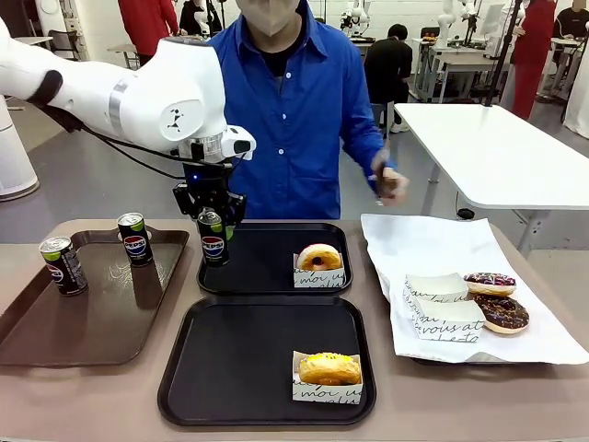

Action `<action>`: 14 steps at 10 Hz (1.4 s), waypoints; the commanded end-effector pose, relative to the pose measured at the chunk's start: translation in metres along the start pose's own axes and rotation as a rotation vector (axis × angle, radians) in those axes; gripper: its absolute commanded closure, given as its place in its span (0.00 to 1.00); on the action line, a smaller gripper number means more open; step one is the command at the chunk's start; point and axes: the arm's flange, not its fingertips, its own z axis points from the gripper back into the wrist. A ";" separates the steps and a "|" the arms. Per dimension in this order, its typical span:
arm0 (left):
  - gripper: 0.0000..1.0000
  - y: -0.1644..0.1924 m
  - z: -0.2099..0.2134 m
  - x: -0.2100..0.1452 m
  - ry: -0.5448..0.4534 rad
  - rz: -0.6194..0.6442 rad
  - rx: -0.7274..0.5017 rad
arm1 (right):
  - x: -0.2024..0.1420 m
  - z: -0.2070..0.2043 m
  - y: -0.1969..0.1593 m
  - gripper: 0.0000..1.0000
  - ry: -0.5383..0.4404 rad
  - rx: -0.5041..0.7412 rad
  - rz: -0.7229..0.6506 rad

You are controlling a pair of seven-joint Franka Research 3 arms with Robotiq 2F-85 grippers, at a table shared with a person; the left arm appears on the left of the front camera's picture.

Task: Set up donuts and drinks on trays.
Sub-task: Pick up one Pepsi coke and place it on the Flat Tray.

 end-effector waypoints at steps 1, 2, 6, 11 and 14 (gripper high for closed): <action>0.42 -0.005 -0.005 0.011 -0.045 0.064 0.004 | -0.001 0.000 0.001 0.00 -0.003 0.014 0.014; 0.42 -0.004 -0.016 0.013 -0.048 0.075 -0.003 | -0.001 0.000 0.001 0.00 -0.003 0.014 0.014; 0.42 -0.004 -0.041 0.015 -0.049 0.057 0.036 | -0.001 0.000 0.001 0.00 -0.003 0.014 0.014; 0.00 -0.001 -0.038 0.013 -0.050 0.050 0.019 | -0.001 0.000 0.001 0.00 -0.003 0.014 0.014; 0.10 0.001 0.001 -0.003 -0.127 0.031 0.000 | -0.001 0.000 0.001 0.00 -0.003 0.014 0.014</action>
